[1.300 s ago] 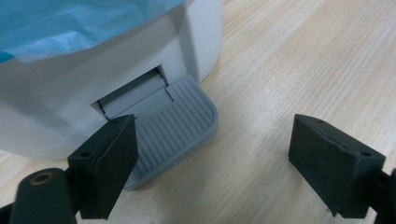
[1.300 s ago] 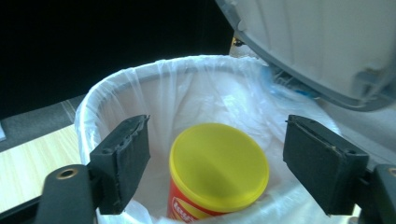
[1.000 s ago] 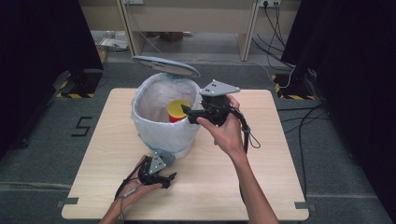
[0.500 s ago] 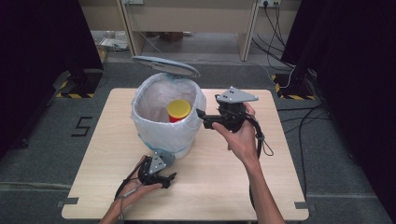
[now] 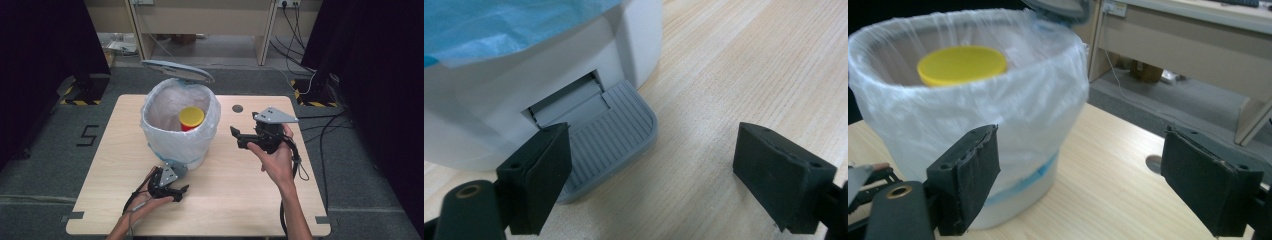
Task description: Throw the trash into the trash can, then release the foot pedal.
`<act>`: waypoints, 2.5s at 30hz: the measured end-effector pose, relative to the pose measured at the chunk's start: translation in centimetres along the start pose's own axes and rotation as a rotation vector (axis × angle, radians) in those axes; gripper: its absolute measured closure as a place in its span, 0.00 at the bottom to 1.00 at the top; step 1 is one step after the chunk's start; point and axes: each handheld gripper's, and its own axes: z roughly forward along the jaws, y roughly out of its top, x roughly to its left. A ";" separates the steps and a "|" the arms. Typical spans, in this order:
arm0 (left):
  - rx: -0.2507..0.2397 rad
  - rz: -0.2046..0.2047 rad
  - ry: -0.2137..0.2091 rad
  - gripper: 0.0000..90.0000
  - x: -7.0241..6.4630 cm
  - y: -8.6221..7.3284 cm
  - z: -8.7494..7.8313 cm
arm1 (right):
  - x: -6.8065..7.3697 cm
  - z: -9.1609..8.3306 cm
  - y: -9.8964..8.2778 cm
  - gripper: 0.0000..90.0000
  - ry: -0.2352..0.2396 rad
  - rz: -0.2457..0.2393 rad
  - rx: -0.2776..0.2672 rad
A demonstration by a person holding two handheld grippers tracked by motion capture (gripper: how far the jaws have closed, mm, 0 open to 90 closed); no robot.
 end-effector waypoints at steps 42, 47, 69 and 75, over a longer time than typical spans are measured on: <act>-0.002 0.000 -0.001 0.16 0.0 0.0 0.0 | 1.6 1.2 -16.9 0.17 0.026 0.083 0.205; -0.001 0.001 -0.002 0.16 0.0 0.0 0.0 | 1.8 1.6 -18.0 0.17 0.032 0.089 0.235; -0.001 0.003 -0.001 0.16 0.0 0.0 0.0 | 2.6 2.6 -20.2 0.15 0.005 0.068 0.365; -0.002 0.003 -0.001 0.16 0.0 0.0 0.0 | 2.6 2.6 -20.2 0.14 0.006 0.068 0.366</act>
